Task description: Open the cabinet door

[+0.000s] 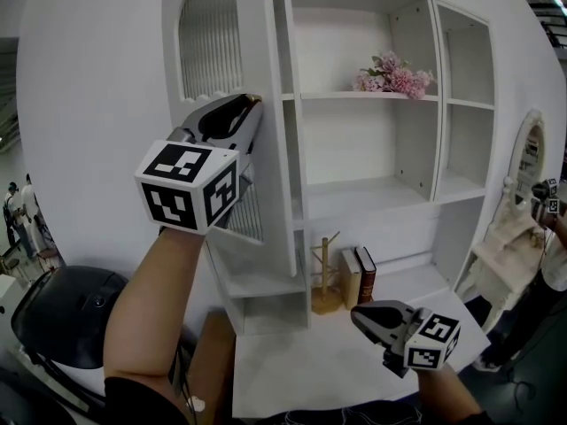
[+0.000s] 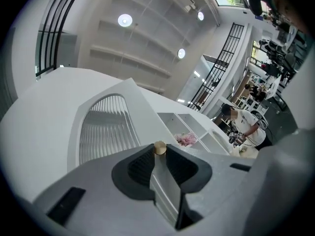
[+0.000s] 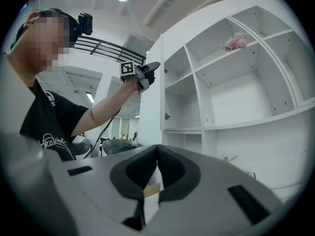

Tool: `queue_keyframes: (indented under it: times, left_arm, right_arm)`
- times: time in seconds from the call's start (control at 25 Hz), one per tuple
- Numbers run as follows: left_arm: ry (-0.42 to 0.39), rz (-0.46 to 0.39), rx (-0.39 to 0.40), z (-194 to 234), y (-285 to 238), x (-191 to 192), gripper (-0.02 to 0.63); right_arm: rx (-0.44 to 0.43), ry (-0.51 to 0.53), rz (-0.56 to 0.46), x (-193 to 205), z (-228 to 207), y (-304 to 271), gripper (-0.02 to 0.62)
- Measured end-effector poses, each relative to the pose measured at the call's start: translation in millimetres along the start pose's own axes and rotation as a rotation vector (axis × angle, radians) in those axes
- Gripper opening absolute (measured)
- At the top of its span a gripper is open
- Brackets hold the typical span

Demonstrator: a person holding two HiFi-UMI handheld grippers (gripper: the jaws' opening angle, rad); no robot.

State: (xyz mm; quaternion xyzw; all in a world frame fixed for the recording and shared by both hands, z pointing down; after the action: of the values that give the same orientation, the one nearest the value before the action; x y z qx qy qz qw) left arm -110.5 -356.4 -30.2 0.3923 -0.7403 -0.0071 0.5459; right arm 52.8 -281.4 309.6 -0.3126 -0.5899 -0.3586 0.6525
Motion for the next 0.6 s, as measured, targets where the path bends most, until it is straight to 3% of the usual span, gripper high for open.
queue_keyframes:
  times: [0.6]
  left_arm:
    - [0.116, -0.042, 0.072, 19.5, 56.0, -20.0, 0.077]
  right_arm:
    - [-0.002, -0.016, 0.026, 11.9, 35.6, -9.4, 0.005]
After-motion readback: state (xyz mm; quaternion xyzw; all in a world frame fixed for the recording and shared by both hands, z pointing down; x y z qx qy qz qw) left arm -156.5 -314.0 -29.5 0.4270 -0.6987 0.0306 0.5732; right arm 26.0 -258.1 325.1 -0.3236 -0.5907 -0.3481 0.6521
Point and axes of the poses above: the fingertips, and each gripper's own axes: y backward along the fingers, z to its left, x out of its underside, the point moved 2 cm from there along y, backward along the fingers, and after that the axes turned 5 degrees about y, right-handed, at the moved point
